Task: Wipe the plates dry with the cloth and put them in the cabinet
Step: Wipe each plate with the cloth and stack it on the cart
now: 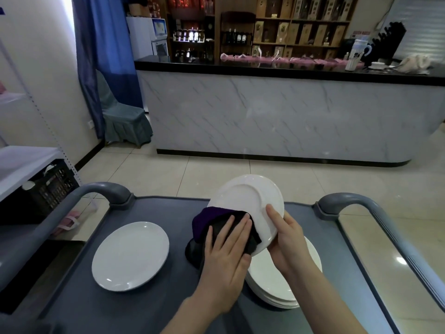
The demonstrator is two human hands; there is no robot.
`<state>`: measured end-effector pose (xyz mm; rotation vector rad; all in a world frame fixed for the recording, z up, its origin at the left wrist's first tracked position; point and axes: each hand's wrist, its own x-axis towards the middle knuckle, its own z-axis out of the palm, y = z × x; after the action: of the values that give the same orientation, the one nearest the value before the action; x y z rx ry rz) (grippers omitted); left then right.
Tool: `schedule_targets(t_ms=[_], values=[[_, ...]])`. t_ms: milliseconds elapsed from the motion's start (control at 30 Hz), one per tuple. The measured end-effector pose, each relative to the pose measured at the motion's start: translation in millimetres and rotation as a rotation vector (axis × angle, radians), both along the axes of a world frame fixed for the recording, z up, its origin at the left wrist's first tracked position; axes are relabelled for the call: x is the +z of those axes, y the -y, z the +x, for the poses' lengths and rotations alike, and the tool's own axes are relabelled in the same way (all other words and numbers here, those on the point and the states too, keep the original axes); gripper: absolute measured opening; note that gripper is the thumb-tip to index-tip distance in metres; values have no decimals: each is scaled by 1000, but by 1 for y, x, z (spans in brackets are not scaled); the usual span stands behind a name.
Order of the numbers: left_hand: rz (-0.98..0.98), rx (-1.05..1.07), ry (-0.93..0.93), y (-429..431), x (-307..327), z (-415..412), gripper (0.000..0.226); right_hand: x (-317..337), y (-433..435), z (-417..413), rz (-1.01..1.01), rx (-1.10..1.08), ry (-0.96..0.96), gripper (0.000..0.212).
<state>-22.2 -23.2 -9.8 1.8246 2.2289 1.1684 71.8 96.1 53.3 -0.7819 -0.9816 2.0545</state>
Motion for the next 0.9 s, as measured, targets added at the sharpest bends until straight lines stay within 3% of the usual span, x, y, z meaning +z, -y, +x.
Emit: schedule_targets(t_ms=[167, 467, 900], values=[[-54, -6, -127, -9, 12, -12, 56, 0, 6, -9, -47, 4, -18, 31], [-52, -34, -143, 1, -5, -14, 58, 3, -1, -1, -17, -49, 35, 27], [-157, -189, 80, -41, 29, -29, 55, -7, 20, 1, 5, 43, 71, 31]])
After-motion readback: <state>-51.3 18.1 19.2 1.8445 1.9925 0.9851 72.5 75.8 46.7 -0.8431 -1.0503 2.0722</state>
